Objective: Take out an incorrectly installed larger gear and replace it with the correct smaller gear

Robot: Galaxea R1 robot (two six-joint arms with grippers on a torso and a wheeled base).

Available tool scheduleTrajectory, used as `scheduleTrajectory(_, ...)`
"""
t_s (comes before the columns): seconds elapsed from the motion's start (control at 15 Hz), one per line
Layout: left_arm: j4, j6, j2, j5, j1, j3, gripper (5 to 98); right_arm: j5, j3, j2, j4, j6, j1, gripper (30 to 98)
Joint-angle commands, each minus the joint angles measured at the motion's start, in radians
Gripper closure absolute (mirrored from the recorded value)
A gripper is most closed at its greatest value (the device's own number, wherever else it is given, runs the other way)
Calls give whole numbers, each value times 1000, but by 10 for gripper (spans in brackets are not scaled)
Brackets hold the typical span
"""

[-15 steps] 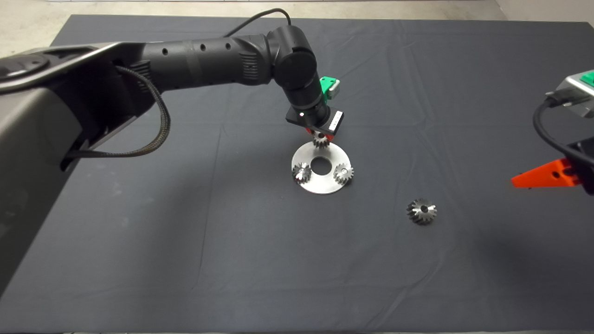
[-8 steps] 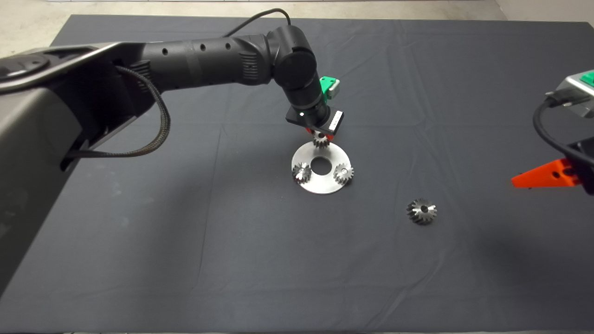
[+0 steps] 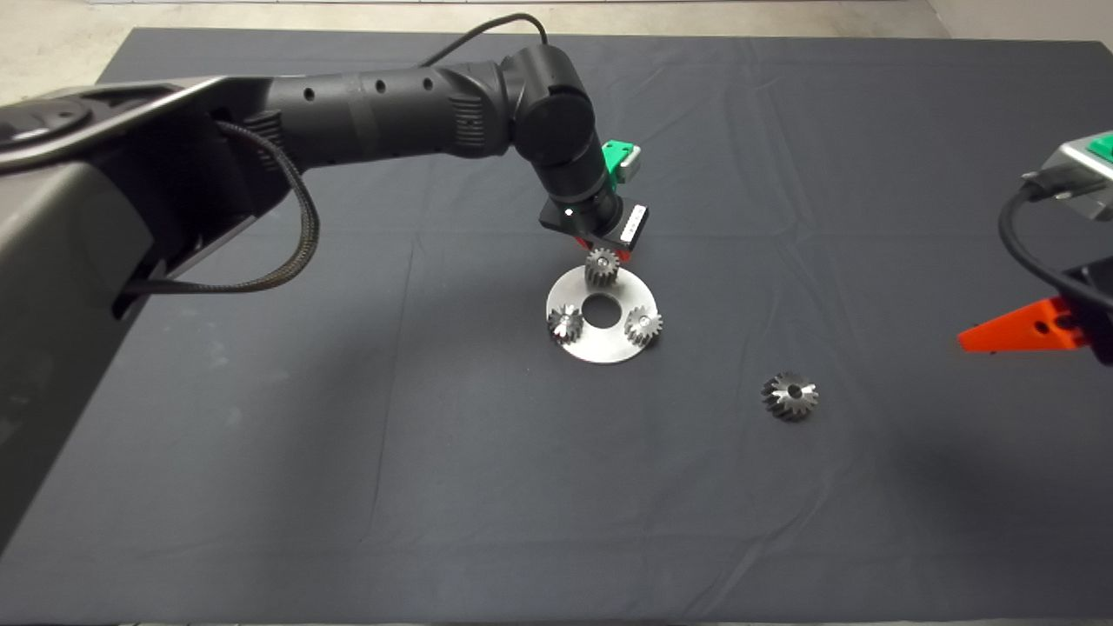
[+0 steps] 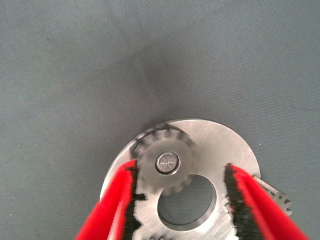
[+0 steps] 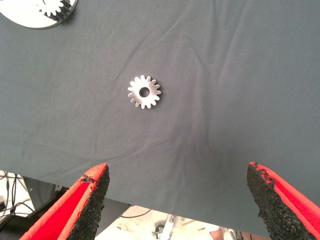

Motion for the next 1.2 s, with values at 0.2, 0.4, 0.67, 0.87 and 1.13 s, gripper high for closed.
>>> scheduleTrajectory(0.2, -124, 28, -9, 117, -296, 28, 571, -60, 8, -30, 34, 8, 22, 556)
scheduleTrajectory(0.4, -256, 40, -202, 273, -378, 270, 532, -60, 29, -75, 32, 8, 22, 556)
scheduleTrajectory(0.67, -298, -173, -707, 335, -393, 891, 489, -55, 51, -67, 46, 8, 21, 556)
scheduleTrajectory(0.87, -333, -254, -974, 332, -395, 1151, 444, -54, 55, -61, 46, 10, 17, 504)
scheduleTrajectory(1.13, -405, -362, -1120, 317, -397, 1287, 392, -54, 86, -57, 49, 65, 16, 452)
